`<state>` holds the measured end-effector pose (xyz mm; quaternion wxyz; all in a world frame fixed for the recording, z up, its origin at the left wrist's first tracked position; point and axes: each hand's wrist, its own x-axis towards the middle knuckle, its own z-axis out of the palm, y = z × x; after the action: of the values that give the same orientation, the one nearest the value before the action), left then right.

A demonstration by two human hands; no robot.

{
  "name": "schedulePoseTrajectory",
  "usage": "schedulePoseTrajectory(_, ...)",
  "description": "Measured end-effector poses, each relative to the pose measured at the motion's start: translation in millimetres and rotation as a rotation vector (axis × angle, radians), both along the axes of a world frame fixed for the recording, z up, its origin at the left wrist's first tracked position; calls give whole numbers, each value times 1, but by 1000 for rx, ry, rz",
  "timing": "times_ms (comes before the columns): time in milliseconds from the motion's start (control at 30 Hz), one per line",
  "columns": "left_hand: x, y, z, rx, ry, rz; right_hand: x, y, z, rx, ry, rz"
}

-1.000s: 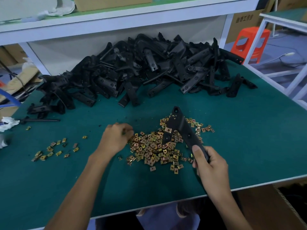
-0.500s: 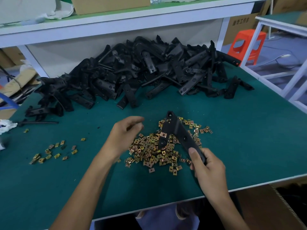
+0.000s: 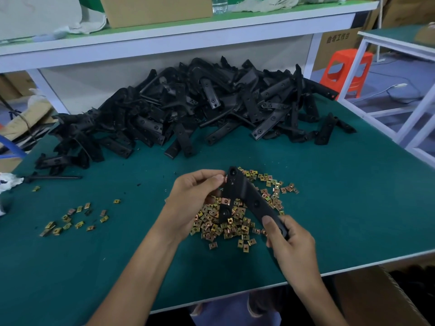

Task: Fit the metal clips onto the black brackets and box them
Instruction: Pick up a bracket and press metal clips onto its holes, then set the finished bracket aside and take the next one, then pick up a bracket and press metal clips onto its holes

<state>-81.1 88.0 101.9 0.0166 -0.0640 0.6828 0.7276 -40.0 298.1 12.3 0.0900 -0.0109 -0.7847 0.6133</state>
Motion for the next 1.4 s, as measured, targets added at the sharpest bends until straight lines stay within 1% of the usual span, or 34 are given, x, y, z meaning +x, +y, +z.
schedulePoseTrajectory(133, 2, 1, 1, 11, -27, -18, 0, 1, -1, 17, 1, 15)
schedulePoseTrajectory(200, 2, 2, 1, -13, -41, -17, 0, 0, -2, 46, 9, 14)
schedulePoseTrajectory(333, 1, 5, -2, -63, -55, 51, 0, -1, -5, 132, 30, -2)
schedulePoseTrajectory(667, 1, 7, -6, -162, -144, 25, 1, -1, -3, 293, 47, 16)
schedulePoseTrajectory(767, 8, 11, -7, -158, -68, 56, 2, -2, -5, 311, 55, 18)
schedulePoseTrajectory(833, 14, 16, -7, -163, 26, 46, 1, -3, -6, 275, 49, 12)
schedulePoseTrajectory(900, 18, 25, -7, -273, 118, 55, 1, -3, -6, 195, 45, 13)
schedulePoseTrajectory(967, 20, 34, -8, -402, 151, 170, 3, -3, -4, 133, 42, 25)
schedulePoseTrajectory(1000, 21, 38, -6, -433, 157, 230, 4, -3, -2, 108, 41, 31)
schedulePoseTrajectory(1100, 23, 46, 0, -529, 239, 287, 8, -3, 6, 62, 27, 51)
schedulePoseTrajectory(1167, 24, 48, 4, -593, 302, 272, 14, -6, 12, 37, -11, 73)
schedulePoseTrajectory(1267, 26, 49, 6, -697, 380, 206, 34, -3, 22, -96, -109, 112)
schedulePoseTrajectory(1333, 29, 54, 4, -727, 426, 128, 51, 4, 27, -159, -201, 150)
schedulePoseTrajectory(1400, 33, 68, -1, -747, 472, 10, 74, 14, 26, -286, -308, 159)
